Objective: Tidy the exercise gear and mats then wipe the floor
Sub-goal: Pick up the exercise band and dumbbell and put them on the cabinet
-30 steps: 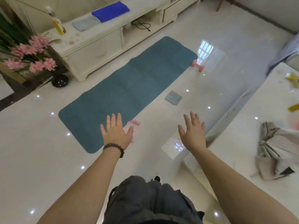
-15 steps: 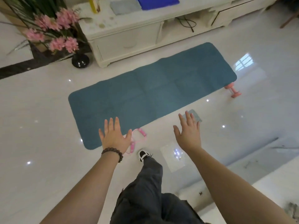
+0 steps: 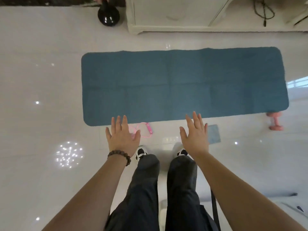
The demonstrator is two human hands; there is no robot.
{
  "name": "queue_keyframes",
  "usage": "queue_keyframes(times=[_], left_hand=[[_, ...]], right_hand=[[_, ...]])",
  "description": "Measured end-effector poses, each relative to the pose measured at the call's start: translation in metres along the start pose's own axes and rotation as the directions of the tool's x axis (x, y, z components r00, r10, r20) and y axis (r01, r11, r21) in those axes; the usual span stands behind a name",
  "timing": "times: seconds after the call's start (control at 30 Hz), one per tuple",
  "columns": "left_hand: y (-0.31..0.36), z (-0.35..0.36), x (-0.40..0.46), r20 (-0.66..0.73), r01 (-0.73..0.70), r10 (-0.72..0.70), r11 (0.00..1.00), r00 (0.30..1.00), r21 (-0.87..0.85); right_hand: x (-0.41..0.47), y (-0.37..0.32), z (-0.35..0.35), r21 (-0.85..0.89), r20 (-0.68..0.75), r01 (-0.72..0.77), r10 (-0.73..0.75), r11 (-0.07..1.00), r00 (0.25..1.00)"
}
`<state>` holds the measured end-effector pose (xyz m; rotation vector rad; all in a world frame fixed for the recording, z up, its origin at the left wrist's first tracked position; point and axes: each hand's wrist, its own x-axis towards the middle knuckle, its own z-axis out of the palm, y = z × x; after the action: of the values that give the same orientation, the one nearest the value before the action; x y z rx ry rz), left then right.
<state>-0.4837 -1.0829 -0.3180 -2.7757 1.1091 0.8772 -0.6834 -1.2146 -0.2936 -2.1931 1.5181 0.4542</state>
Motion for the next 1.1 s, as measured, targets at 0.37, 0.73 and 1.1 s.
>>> queue_keyframes(times=[0.37, 0.73, 1.1], left_hand=[[-0.038, 0.280, 0.085, 0.197, 0.238, -0.234, 0.971, 0.952, 0.004], [-0.094, 0.489, 0.173, 0.147, 0.429, -0.413, 0.897, 0.899, -0.106], [-0.065, 0.475, 0.203, 0.039, 0.375, -0.396, 0.827, 0.917, -0.418]], right_hand=[[0.151, 0.051, 0.220, -0.061, 0.158, 0.271, -0.259, 0.961, 0.953], [0.228, 0.096, 0.406, -0.037, 0.186, 0.348, -0.336, 0.937, 0.924], [0.247, 0.090, 0.424, 0.006, 0.182, 0.337, -0.333, 0.941, 0.925]])
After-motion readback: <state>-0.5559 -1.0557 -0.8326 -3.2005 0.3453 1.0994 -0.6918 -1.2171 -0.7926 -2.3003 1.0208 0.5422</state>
